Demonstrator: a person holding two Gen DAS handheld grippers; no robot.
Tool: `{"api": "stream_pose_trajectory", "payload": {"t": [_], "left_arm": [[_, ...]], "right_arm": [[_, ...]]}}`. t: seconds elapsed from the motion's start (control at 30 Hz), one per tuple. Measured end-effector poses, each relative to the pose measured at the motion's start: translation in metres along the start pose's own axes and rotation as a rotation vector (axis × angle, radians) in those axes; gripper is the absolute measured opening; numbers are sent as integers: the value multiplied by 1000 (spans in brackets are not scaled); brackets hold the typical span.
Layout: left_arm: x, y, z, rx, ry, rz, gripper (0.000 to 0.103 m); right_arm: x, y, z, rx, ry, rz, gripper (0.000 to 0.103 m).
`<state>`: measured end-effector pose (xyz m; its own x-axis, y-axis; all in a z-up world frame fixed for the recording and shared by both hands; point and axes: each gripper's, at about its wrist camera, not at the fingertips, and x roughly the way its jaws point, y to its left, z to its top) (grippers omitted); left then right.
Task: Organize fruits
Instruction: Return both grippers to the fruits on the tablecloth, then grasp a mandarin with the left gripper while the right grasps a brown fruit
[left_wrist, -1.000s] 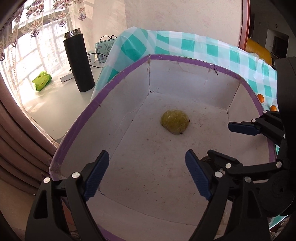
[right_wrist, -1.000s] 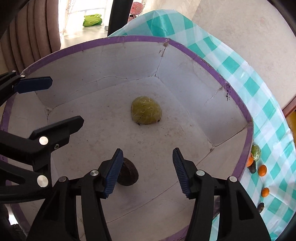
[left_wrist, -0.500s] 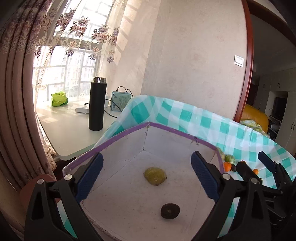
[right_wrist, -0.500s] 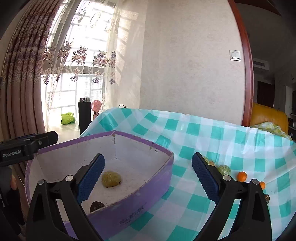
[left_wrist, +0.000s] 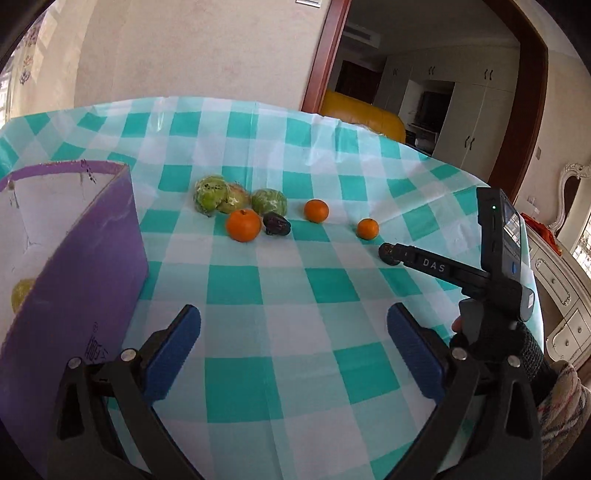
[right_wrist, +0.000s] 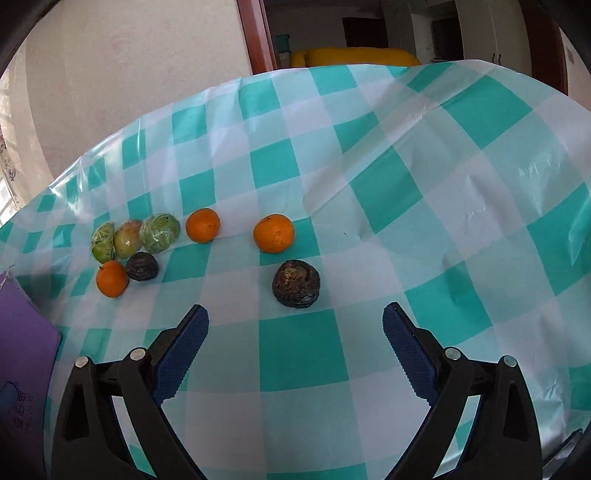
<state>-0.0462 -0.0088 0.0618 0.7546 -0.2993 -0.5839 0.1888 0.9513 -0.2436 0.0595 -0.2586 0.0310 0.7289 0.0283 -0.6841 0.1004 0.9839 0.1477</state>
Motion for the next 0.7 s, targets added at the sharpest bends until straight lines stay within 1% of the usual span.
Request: {"api": "stream_pose_trajectory", "payload": {"t": [0.1, 0.13, 0.17, 0.2, 0.23, 0.27, 0.3, 0.37, 0.43, 0.47, 0.5, 0.57, 0.7], "left_arm": [[30, 7, -6, -33, 47, 41, 101], [34, 9, -9, -45, 59, 41, 101], [38, 10, -9, -53, 71, 40, 101], [39, 10, -7, -53, 71, 37, 101], [39, 9, -5, -42, 63, 38, 101], [40, 7, -3, -24, 59, 48, 101], [43, 6, -1, -5, 61, 59, 101], [49, 6, 5, 6, 70, 66, 101], [57, 11, 14, -17, 71, 76, 101], [62, 13, 19, -31, 70, 80, 101], [69, 16, 25, -46, 71, 87, 101], [86, 21, 36, -73, 79, 114, 101], [122, 28, 59, -88, 101, 170, 101]], "right_arm": [[17, -9, 7, -28, 61, 32, 92], [21, -5, 11, -61, 68, 36, 92], [27, -1, 14, -98, 75, 30, 90], [33, 4, 16, -132, 85, 7, 78], [40, 7, 18, -157, 102, -20, 71], [48, 9, 20, -162, 136, -40, 61], [53, 7, 21, -150, 156, -41, 59], [53, 7, 20, -142, 156, -46, 59], [48, 9, 16, -157, 142, -45, 50], [46, 11, 15, -161, 136, -42, 38], [44, 11, 14, -158, 135, -47, 37], [43, 11, 13, -151, 133, -37, 36], [38, 2, 13, -97, 129, 18, 36]]}}
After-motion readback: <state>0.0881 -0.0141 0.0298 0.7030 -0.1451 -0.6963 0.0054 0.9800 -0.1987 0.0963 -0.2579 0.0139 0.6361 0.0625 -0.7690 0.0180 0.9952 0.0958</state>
